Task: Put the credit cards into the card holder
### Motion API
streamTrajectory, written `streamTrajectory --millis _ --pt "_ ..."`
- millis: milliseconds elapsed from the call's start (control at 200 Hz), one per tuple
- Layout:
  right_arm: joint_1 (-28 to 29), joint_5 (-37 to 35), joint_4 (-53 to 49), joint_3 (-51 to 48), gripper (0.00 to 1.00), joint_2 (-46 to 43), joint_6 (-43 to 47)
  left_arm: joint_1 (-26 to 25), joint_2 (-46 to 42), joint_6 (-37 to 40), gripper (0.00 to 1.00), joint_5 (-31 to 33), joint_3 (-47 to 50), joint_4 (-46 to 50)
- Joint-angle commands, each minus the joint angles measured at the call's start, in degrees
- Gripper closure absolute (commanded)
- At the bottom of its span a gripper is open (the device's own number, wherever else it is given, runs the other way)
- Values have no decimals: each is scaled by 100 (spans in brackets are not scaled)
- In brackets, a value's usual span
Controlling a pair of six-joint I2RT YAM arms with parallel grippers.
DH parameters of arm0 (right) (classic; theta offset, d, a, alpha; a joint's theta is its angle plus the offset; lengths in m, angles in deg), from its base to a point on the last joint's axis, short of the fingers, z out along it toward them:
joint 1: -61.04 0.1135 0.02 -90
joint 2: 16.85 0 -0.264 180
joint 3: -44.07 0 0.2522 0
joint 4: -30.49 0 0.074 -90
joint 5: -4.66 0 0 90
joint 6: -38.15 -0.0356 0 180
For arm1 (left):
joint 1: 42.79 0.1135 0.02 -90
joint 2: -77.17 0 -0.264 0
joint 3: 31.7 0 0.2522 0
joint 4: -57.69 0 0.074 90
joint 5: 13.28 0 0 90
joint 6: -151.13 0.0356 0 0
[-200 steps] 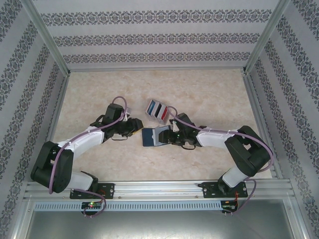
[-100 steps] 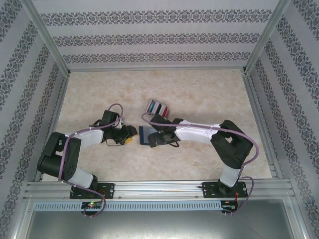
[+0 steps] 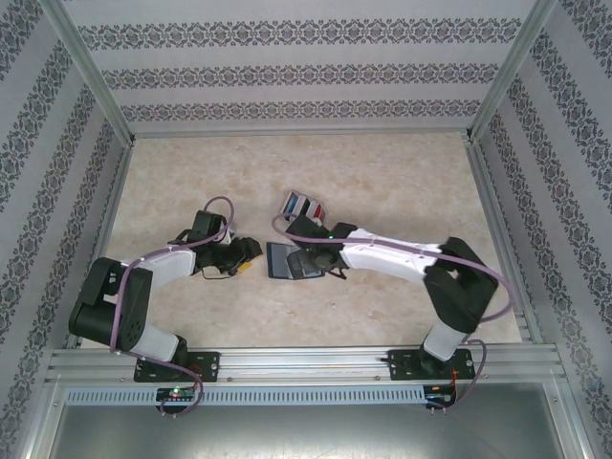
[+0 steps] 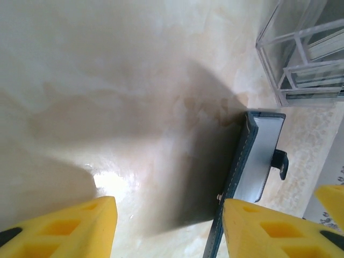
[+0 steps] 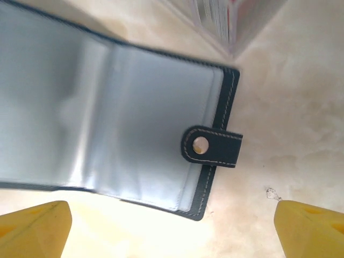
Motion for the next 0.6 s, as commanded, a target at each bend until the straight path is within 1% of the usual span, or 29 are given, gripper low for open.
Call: streamTrajectory --millis 0,50,125,230,345,430,500,550,595 --pt "-353 520 270 4 5 -501 134 62 -236 366 44 477 -250 272" --pt "-487 392 309 40 5 -549 141 61 -328 379 44 638 -289 280" --pt "-714 237 454 53 5 -551 115 56 -475 480 46 560 -375 74" --pt "-1089 402 808 40 6 -454 -62 -16 -599 672 46 639 -749 211" --pt "-1392 657 1095 256 13 -88 -235 -27 -469 793 42 657 -1132 175" --pt "-1444 706 1263 485 15 195 -304 -29 -155 834 39 650 -1459 89" --pt "-1472 675 1281 687 15 378 -396 -25 283 838 37 612 -1834 -9" --pt "-1497 618 1370 686 16 395 -476 -30 680 840 37 433 -2133 -104" --pt "-1538 596 1613 509 14 289 -511 -30 1094 821 37 220 -2434 -119"
